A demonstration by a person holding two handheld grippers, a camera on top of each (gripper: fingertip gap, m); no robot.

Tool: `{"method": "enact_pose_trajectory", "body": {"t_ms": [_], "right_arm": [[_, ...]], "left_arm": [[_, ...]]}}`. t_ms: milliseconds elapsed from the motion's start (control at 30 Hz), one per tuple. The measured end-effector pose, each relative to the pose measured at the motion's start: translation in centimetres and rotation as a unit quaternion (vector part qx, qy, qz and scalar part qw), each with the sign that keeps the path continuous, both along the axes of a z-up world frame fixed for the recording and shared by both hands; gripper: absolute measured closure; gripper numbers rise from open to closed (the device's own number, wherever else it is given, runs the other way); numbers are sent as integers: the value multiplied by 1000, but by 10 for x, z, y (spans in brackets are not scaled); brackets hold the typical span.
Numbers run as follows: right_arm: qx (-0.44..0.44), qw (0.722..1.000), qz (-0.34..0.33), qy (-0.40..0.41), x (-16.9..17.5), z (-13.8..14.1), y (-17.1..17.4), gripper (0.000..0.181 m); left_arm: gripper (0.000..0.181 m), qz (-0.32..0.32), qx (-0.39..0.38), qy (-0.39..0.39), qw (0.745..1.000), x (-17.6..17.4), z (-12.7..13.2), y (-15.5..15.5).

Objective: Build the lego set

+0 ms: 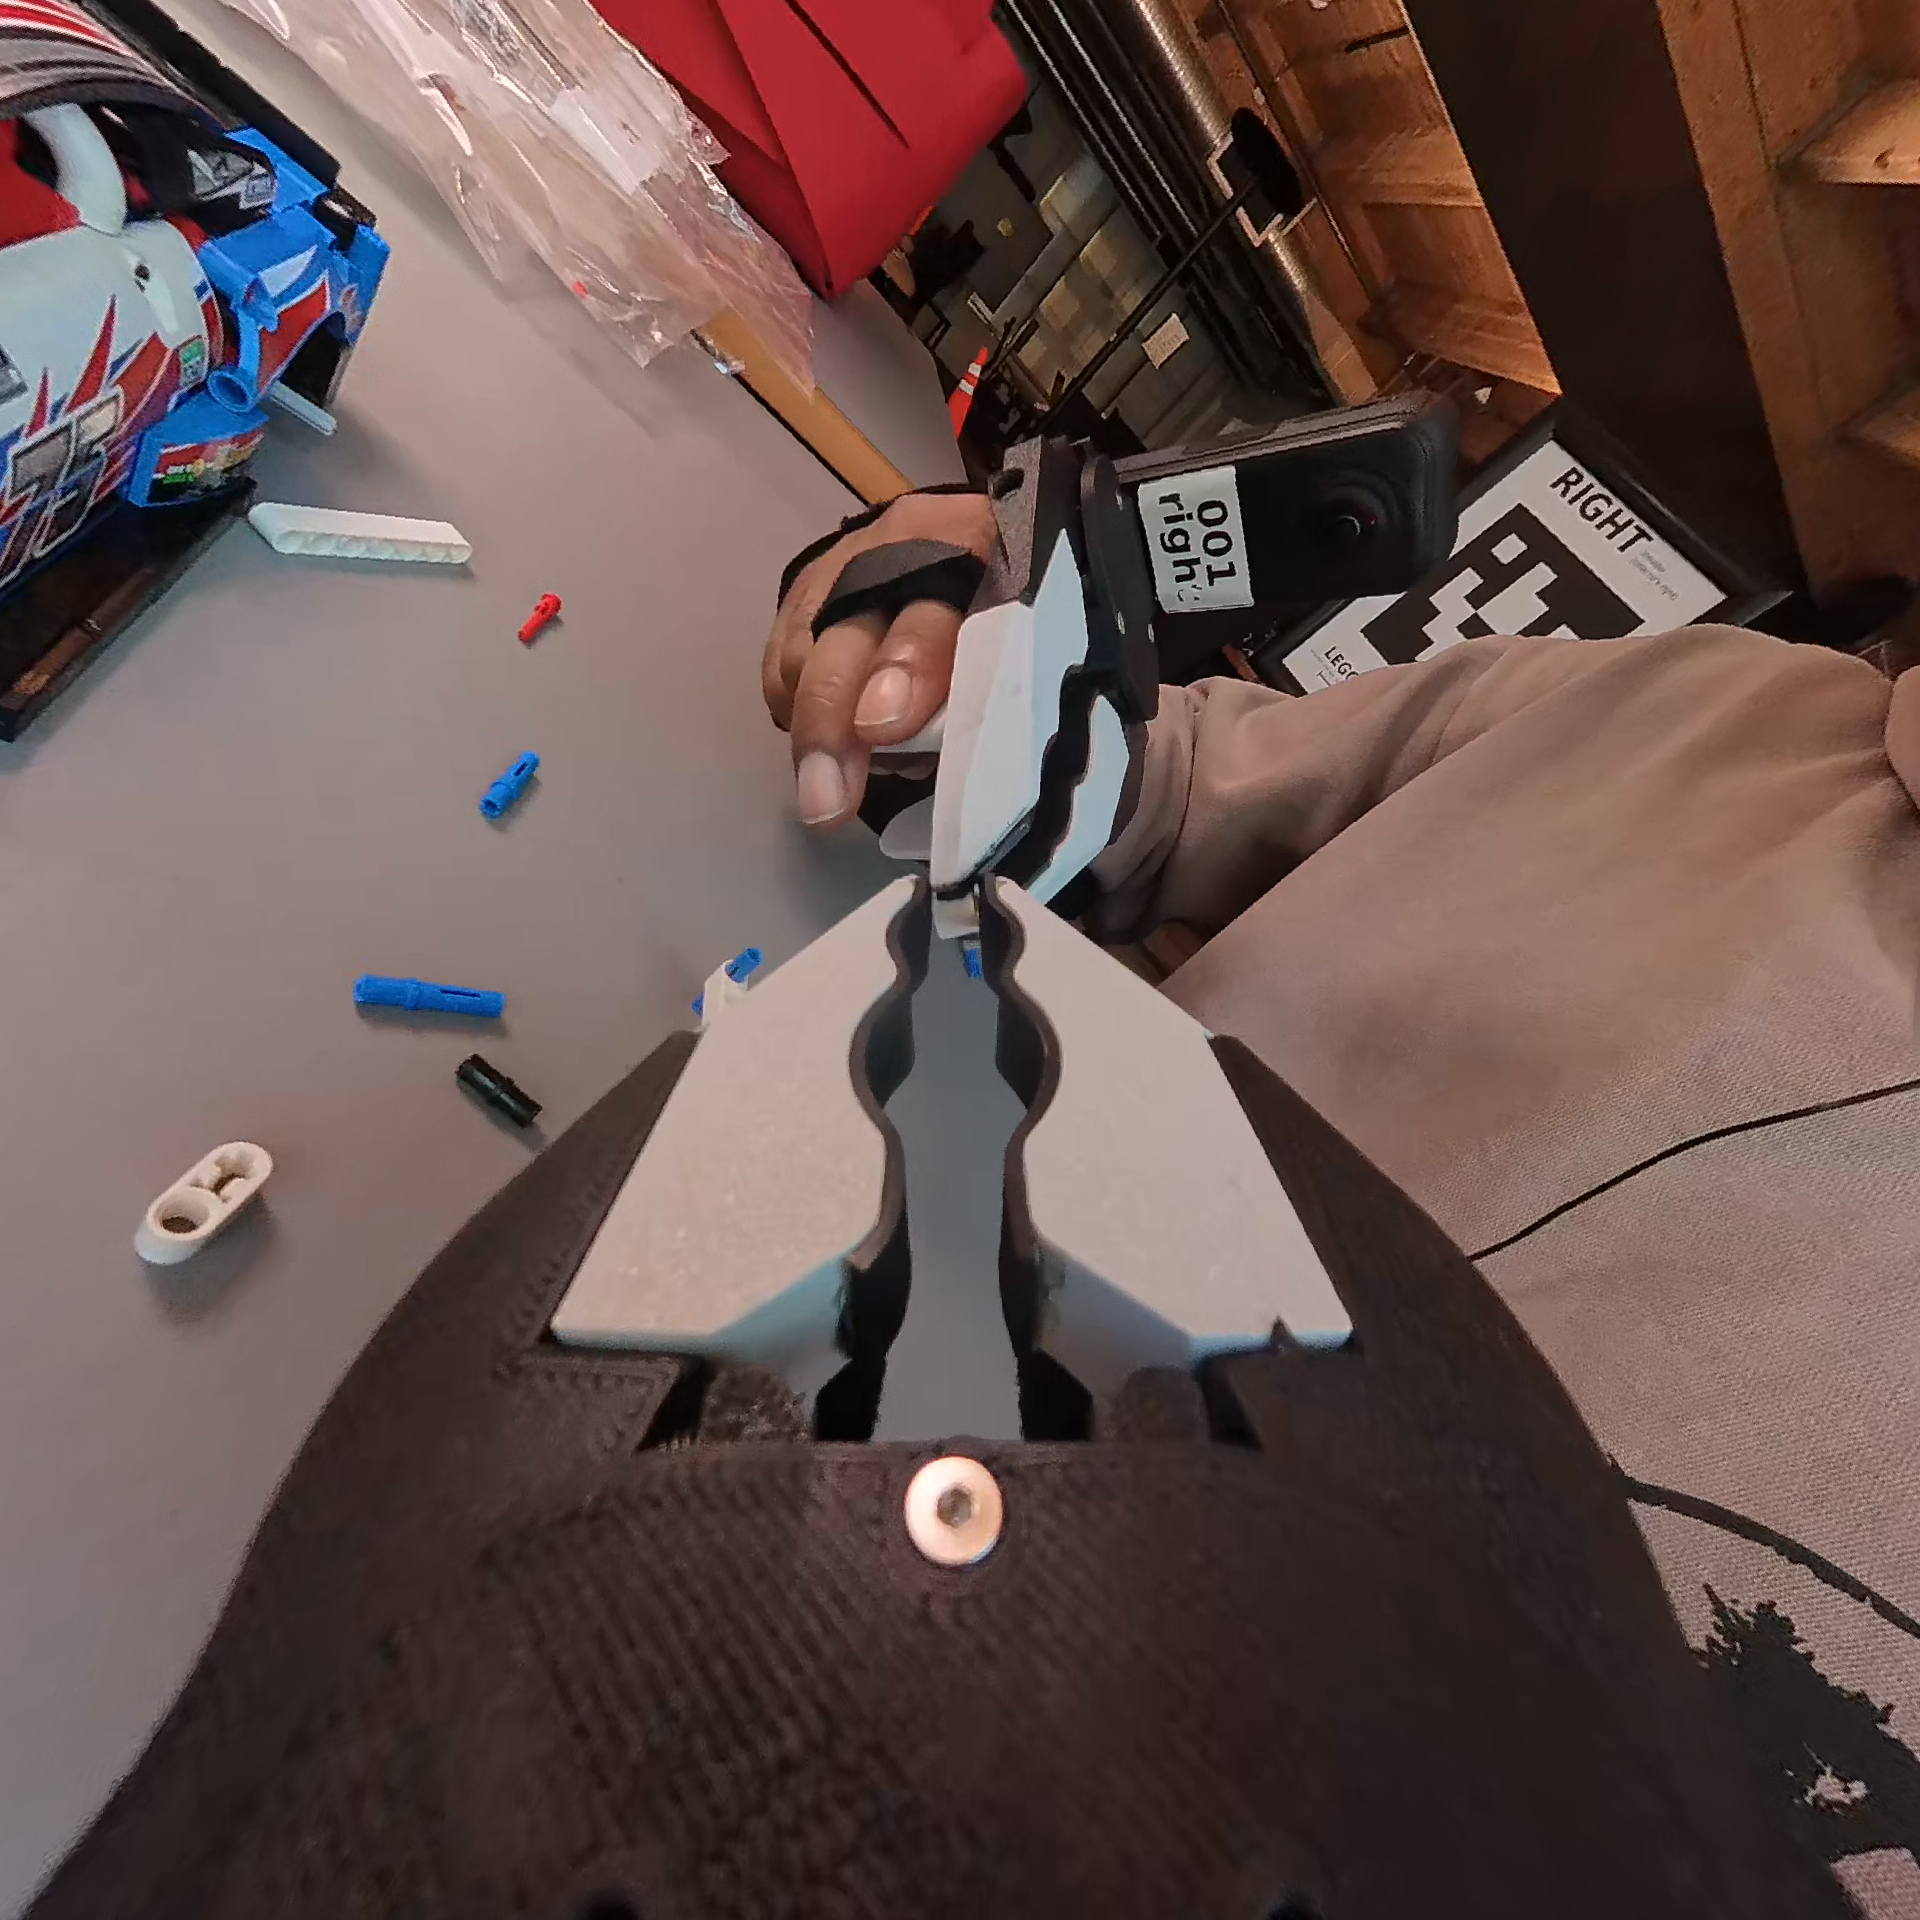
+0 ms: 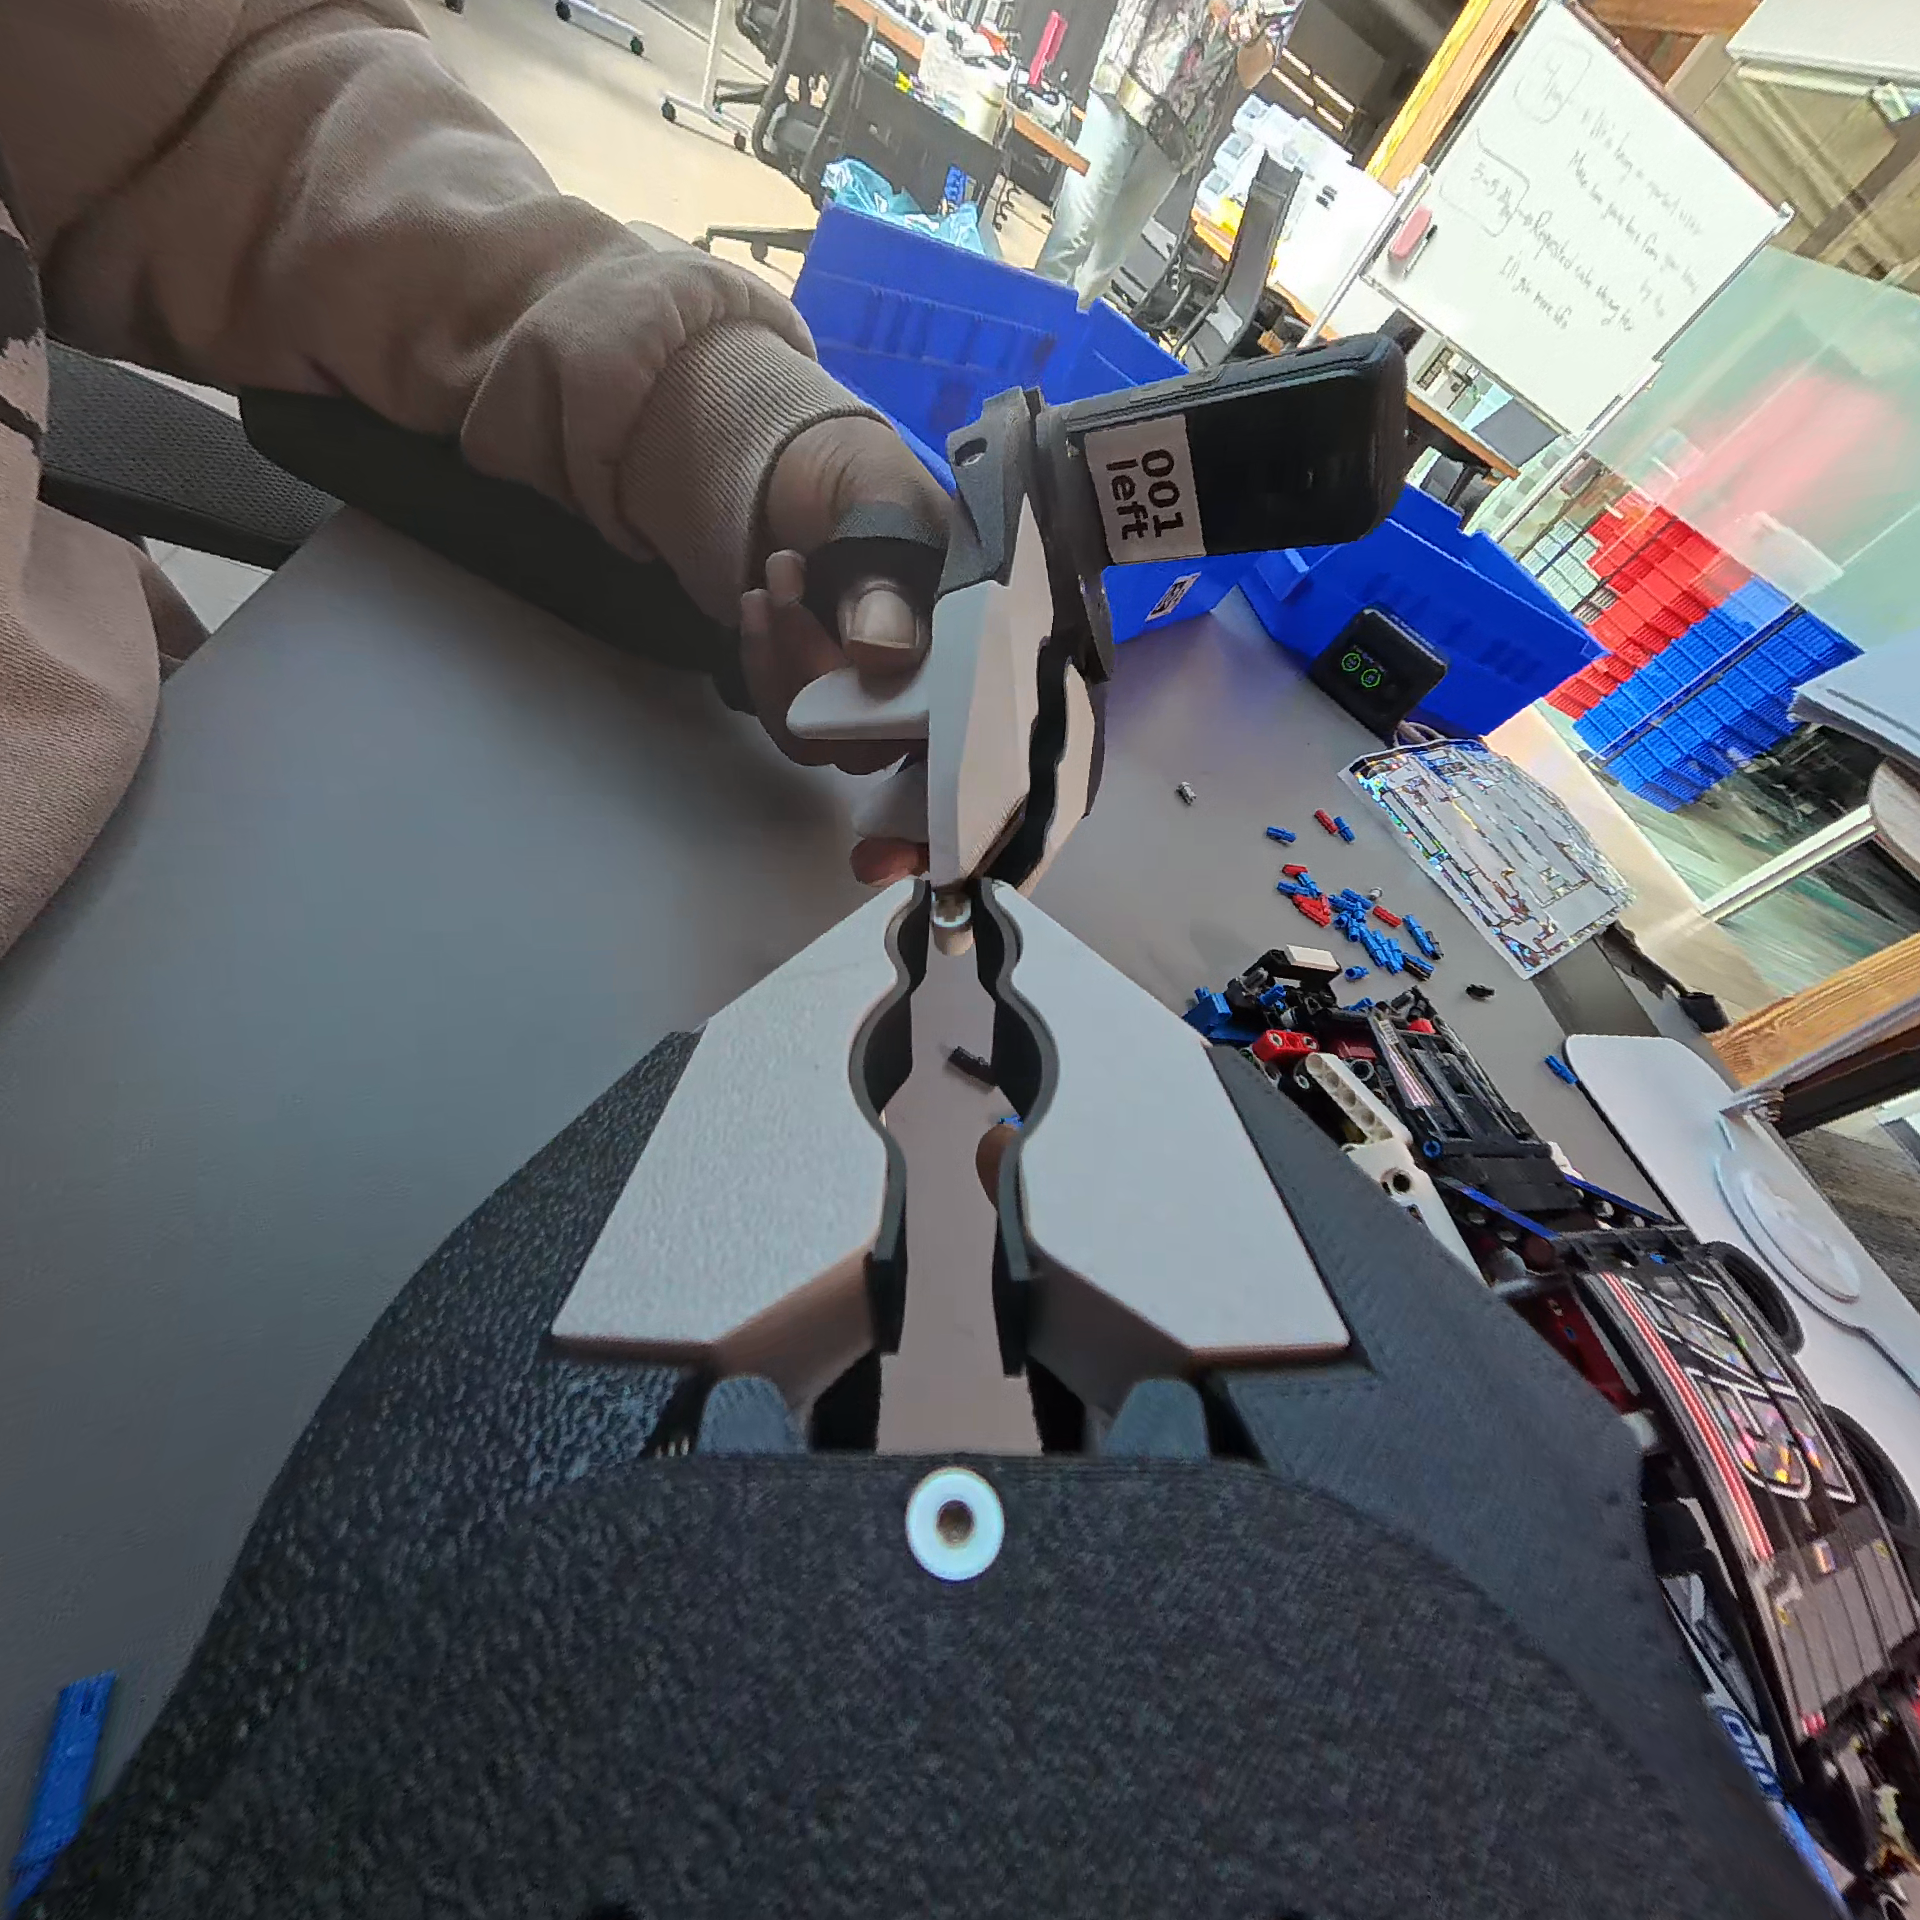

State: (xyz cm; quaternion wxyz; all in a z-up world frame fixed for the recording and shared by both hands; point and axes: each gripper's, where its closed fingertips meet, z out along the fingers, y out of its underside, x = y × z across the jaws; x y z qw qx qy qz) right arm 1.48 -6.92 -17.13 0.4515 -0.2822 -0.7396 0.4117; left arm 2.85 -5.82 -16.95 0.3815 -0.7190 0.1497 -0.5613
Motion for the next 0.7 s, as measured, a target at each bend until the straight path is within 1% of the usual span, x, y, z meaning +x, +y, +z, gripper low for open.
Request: {"method": "enact_pose_trajectory", "body": {"t_ms": [133, 267, 400, 500, 633, 700], "right_arm": [[1, 1000, -6, 3, 1, 2, 3, 175], [-7, 999, -28, 15, -1, 8, 11, 174], [-37, 994, -90, 52, -7, 26, 29, 176], [-64, 986, -135, 74, -13, 38, 37, 173], [-80, 974, -196, 76, -26, 41, 43, 169], [-92, 971, -209, 72, -31, 41, 43, 167]], "left_arm": [[175, 6, 6, -1, 1000, -2, 2, 1], [175, 28, 24, -11, 999, -8, 9, 5], [175, 96, 58, -50, 992, -26, 25, 19], [176, 158, 68, -78, 982, -43, 33, 31], [176, 205, 92, -104, 969, -48, 45, 37], [176, 217, 95, -121, 964, -47, 49, 38]]}}
